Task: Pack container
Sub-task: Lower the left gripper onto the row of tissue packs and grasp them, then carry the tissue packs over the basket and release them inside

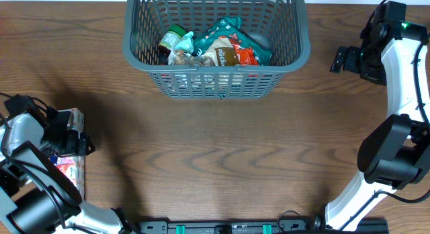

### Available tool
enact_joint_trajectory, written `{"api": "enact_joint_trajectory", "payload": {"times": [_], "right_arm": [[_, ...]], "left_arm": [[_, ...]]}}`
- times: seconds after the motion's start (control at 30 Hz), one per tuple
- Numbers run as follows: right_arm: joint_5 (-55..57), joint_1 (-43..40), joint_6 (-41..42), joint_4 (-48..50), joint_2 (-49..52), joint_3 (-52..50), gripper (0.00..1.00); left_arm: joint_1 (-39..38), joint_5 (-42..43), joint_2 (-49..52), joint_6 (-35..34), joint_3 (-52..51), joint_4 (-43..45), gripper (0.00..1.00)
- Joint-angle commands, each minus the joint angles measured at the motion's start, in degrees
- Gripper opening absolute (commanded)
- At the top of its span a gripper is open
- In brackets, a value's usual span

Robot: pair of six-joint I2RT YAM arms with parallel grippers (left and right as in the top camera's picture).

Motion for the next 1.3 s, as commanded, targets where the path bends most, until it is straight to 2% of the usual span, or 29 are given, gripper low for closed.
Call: {"api": "enact_joint_trajectory", "payload": {"times": [0.0,0.07,0.1,0.27,0.3,0.33,0.37,0.5,0.63,0.77,0.87,0.97,1.1,1.27], "right_arm": [[-0.2,0.4,-0.5,0.0,-0.5,-0.1,0.99],[-0.2,0.4,-0.5,-0.1,-0.5,-0.1,0.99],[-0.2,0.4,-0.5,-0.2,-0.5,-0.1,0.99],[-0.2,0.4,-0.5,-0.2,-0.5,-0.1,0.99],[-0.1,0.4,-0.5,-0.2,-0.5,-0.1,0.99],[-0.2,0.4,-0.5,-0.2,-0.5,-0.1,0.99],[-0.2,0.4,-0.5,-0.2,-0.5,-0.1,0.99],[-0.2,0.4,-0.5,-0.2,-0.5,-0.1,0.99],[-0.1,0.4,-0.6,0.2,-0.5,-0.1,0.99],[-0.2,0.4,-0.8,0.8,-0.5,-0.1,0.99],[-0.2,0.4,-0.8,0.9,-0.5,-0.1,0.99],[-0.2,0.4,-0.8,0.7,-0.5,-0.1,0.99],[-0.2,0.4,-0.8,0.7,-0.5,-0.1,0.99],[-0.2,0.4,-1.1,0.6,-0.5,-0.1,0.99]], "left_arm": [[0.3,-0.7,2.6,0.7,-0.2,0.0,0.99],[0.3,-0.4,3.3,0.5,-0.2,0.0,0.98],[0.3,-0.2,3.3,0.4,-0.2,0.0,0.93],[0.3,-0.2,3.0,-1.2,-0.2,-0.5,0.4],[0.3,-0.1,2.9,-2.9,-0.2,-0.6,0.21],[0.3,0.3,2.8,-5.1,-0.2,-0.7,0.11],[0.2,0.9,2.6,-7.4,-0.2,-0.7,0.06],[0.0,5.4,1.7,-16.1,1.2,-2.2,0.06],[-1.1,12.5,0.0,-21.1,6.6,-6.4,0.06],[-4.3,17.8,-1.4,-27.1,18.6,-13.5,0.05],[-8.0,19.5,-1.4,-28.3,30.1,-19.8,0.05],[-13.7,19.5,-1.3,-28.3,44.1,-23.8,0.05],[-22.4,19.4,-1.3,-27.8,59.6,-22.1,0.05],[-36.1,16.0,-1.3,-16.7,70.4,-15.5,0.05]]}}
